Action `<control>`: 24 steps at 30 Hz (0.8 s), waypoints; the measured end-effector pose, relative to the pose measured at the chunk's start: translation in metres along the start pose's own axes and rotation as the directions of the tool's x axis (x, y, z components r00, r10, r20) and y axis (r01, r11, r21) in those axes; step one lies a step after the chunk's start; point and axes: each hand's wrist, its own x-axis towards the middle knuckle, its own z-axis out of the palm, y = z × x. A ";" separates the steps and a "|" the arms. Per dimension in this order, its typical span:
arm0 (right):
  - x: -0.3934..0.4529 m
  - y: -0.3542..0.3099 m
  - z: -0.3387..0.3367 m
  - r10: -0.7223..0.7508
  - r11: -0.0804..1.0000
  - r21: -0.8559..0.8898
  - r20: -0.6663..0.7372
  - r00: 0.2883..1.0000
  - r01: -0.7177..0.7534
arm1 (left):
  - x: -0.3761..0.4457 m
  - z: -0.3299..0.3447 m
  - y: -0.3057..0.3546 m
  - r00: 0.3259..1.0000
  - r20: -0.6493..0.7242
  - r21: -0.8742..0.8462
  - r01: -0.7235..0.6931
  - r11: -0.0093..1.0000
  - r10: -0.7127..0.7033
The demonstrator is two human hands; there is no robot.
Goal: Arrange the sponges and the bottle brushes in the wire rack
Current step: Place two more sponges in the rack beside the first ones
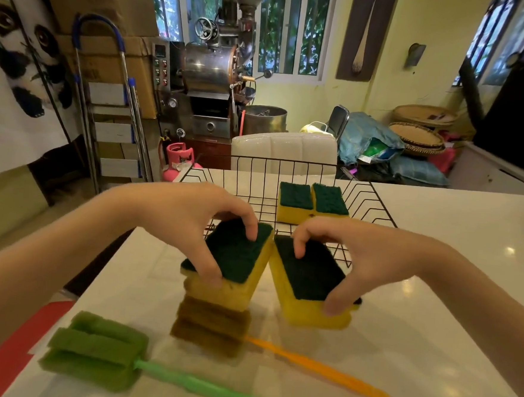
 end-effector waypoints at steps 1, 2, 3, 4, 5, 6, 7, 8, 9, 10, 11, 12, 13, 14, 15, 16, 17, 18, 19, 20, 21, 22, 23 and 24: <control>0.000 0.001 -0.006 -0.007 0.999 0.035 -0.016 1.000 0.008 | -0.001 -0.006 0.001 1.000 -0.014 -0.017 0.002 1.000 -0.002; 0.001 0.003 -0.012 -0.017 0.997 0.076 -0.034 0.999 0.020 | -0.003 -0.013 0.002 0.999 -0.034 -0.035 0.001 0.999 -0.002; 0.003 0.006 -0.017 -0.031 0.992 0.118 -0.056 0.998 0.037 | -0.004 -0.018 0.002 0.998 -0.061 -0.049 -0.004 0.999 0.001; 0.004 0.009 -0.023 -0.042 0.986 0.156 -0.080 0.996 0.054 | -0.006 -0.023 0.003 0.996 -0.094 -0.061 -0.015 0.998 0.010; 0.006 0.012 -0.028 -0.048 0.979 0.191 -0.103 0.993 0.068 | -0.007 -0.027 0.002 0.991 -0.131 -0.079 -0.023 0.997 0.013; 0.009 0.016 -0.032 -0.050 0.972 0.221 -0.126 0.991 0.077 | -0.008 -0.030 0.002 0.986 -0.164 -0.103 -0.034 0.994 0.017; 0.012 0.019 -0.036 -0.051 0.965 0.247 -0.149 0.988 0.087 | -0.009 -0.033 0.000 0.980 -0.198 -0.126 -0.047 0.991 0.022; 0.016 0.023 -0.039 -0.051 0.957 0.272 -0.174 0.983 0.098 | -0.008 -0.035 -0.003 0.972 -0.232 -0.142 -0.062 0.988 0.028; 0.021 0.026 -0.043 -0.047 0.949 0.296 -0.198 0.979 0.106 | -0.006 -0.037 -0.007 0.963 -0.268 -0.152 -0.074 0.986 0.030; 0.025 0.029 -0.046 -0.039 0.941 0.319 -0.222 0.974 0.110 | -0.004 -0.039 -0.010 0.952 -0.304 -0.163 -0.081 0.983 0.028; 0.031 0.032 -0.048 -0.030 0.935 0.337 -0.244 0.969 0.114 | -0.001 -0.040 -0.014 0.941 -0.338 -0.181 -0.086 0.980 0.020; 0.036 0.035 -0.051 -0.024 0.927 0.354 -0.267 0.963 0.121 | 0.003 -0.042 -0.019 0.930 -0.368 -0.203 -0.089 0.975 0.009; 0.043 0.039 -0.053 -0.022 0.919 0.371 -0.290 0.957 0.133 | 0.008 -0.044 -0.025 0.919 -0.394 -0.229 -0.092 0.969 -0.006; 0.049 0.042 -0.054 -0.020 0.910 0.387 -0.313 0.950 0.147 | 0.013 -0.045 -0.032 0.907 -0.420 -0.253 -0.095 0.963 -0.021; 0.055 0.044 -0.055 -0.020 0.903 0.399 -0.336 0.942 0.161 | 0.019 -0.046 -0.038 0.895 -0.445 -0.271 -0.093 0.958 -0.039; 0.062 0.047 -0.056 -0.020 0.897 0.406 -0.358 0.933 0.175 | 0.025 -0.047 -0.045 0.882 -0.468 -0.278 -0.086 0.957 -0.057; 0.068 0.050 -0.056 -0.020 0.892 0.411 -0.379 0.925 0.188 | 0.031 -0.047 -0.051 0.872 -0.485 -0.276 -0.073 0.958 -0.073; 0.076 0.054 -0.057 -0.022 0.890 0.411 -0.394 0.919 0.198 | 0.038 -0.046 -0.058 0.867 -0.490 -0.268 -0.054 0.962 -0.088; 0.083 0.058 -0.057 -0.022 0.892 0.406 -0.404 0.914 0.201 | 0.045 -0.045 -0.065 0.868 -0.485 -0.260 -0.031 0.965 -0.103; 0.090 0.062 -0.057 -0.019 0.897 0.396 -0.411 0.912 0.198 | 0.051 -0.045 -0.073 0.874 -0.472 -0.250 -0.005 0.968 -0.117; 0.098 0.067 -0.058 -0.012 0.902 0.387 -0.417 0.909 0.190 | 0.058 -0.044 -0.080 0.882 -0.453 -0.234 0.023 0.972 -0.130; 0.105 0.071 -0.058 -0.002 0.906 0.383 -0.424 0.906 0.181 | 0.065 -0.043 -0.087 0.890 -0.433 -0.208 0.056 0.976 -0.143; 0.112 0.075 -0.058 0.007 0.911 0.376 -0.429 0.903 0.171 | 0.072 -0.043 -0.094 0.897 -0.413 -0.173 0.091 0.981 -0.157; 0.119 0.078 -0.058 0.016 0.918 0.364 -0.434 0.901 0.159 | 0.078 -0.042 -0.100 0.902 -0.397 -0.133 0.127 0.983 -0.170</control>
